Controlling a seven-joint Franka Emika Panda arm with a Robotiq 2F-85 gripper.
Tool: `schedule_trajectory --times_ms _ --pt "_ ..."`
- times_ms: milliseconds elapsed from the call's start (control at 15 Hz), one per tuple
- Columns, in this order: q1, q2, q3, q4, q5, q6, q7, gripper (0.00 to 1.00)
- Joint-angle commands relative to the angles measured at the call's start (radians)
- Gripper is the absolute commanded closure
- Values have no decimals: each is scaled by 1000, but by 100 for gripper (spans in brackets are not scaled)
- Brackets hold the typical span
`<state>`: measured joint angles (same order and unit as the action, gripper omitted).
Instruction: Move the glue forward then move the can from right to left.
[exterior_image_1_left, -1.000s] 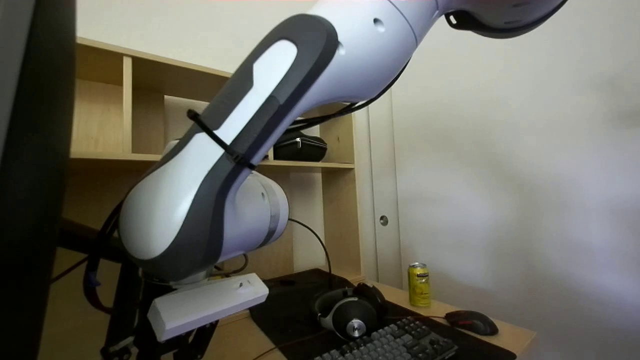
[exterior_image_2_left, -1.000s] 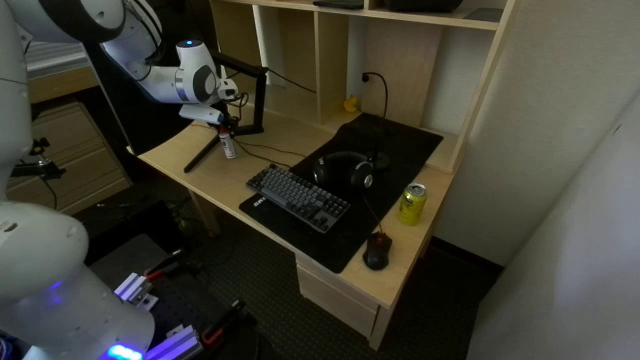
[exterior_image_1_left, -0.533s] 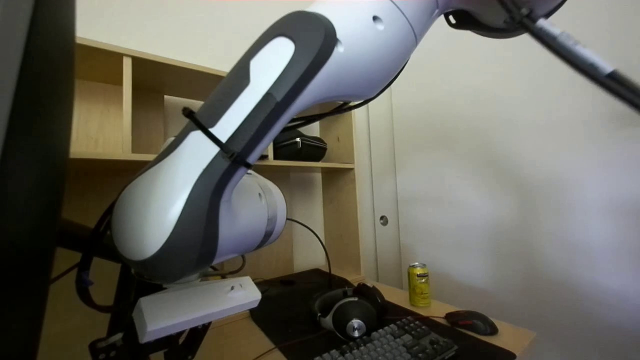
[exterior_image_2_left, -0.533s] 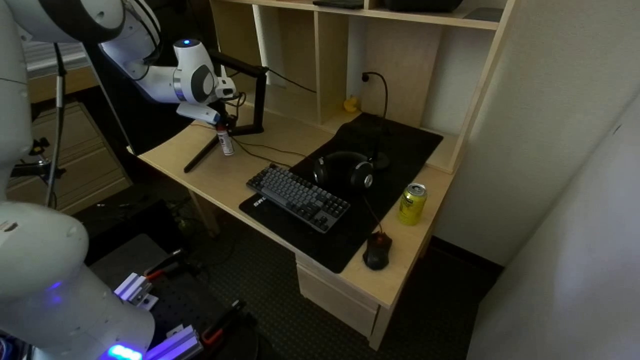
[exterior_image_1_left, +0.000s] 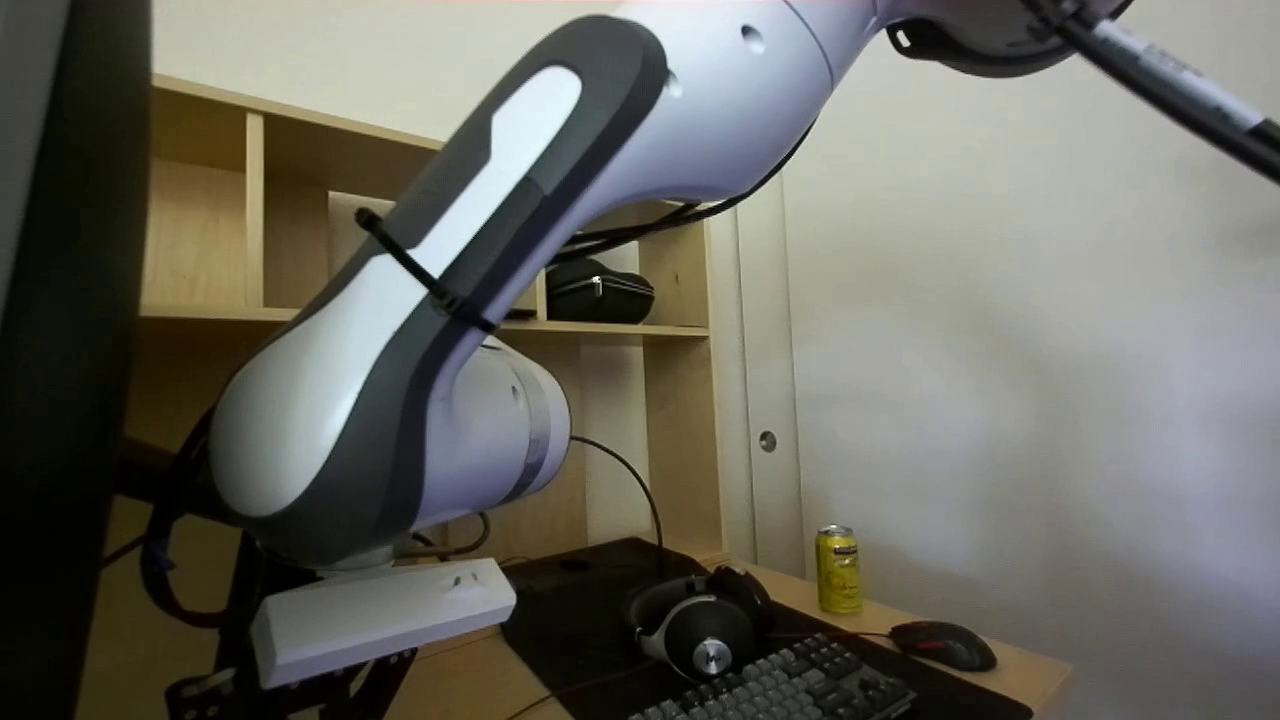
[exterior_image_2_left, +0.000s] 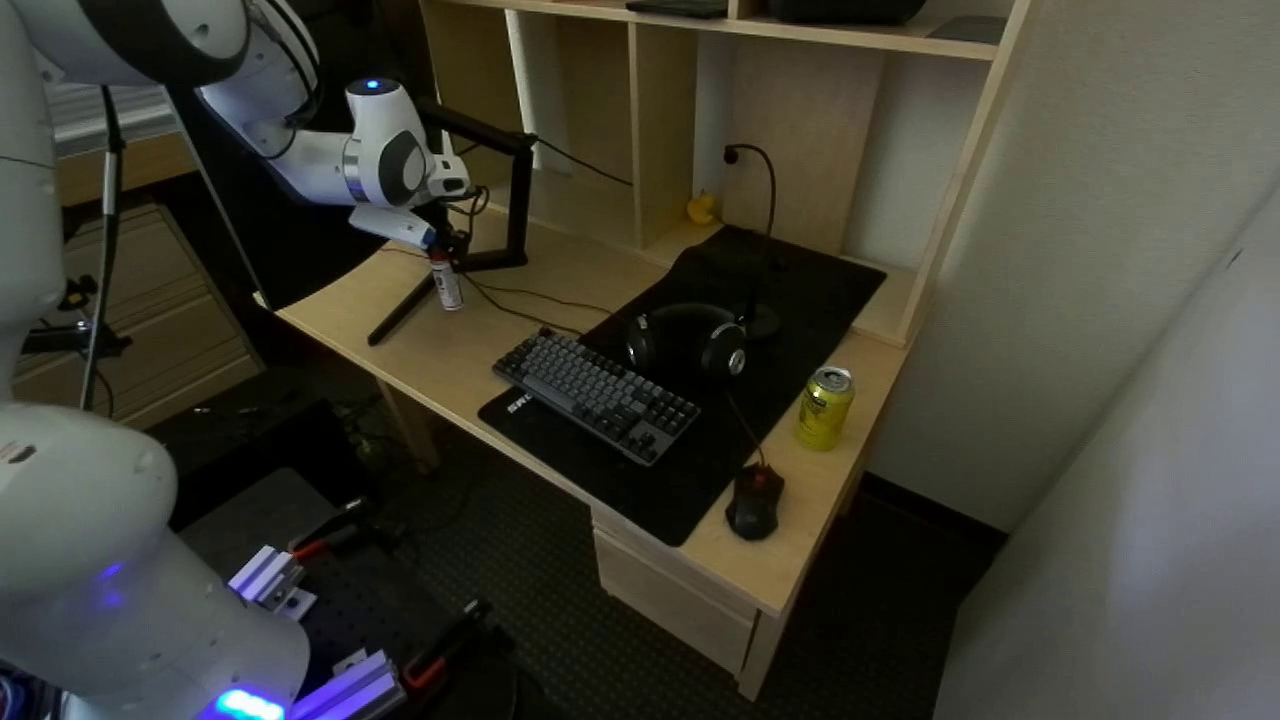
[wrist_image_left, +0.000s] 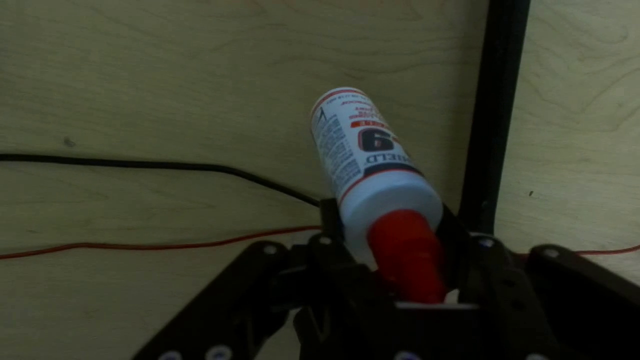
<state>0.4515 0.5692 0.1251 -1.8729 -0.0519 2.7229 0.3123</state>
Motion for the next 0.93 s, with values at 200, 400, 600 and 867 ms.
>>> schedule_trajectory --times_ms 200,400,600,867 --pt "2 1 -2 -2 14 16 33 80" --pt "2 -1 -3 0 10 0 35 55" --pt "2 0 -3 0 16 0 46 80" --pt "18 -3 -24 -1 9 -7 93 80"
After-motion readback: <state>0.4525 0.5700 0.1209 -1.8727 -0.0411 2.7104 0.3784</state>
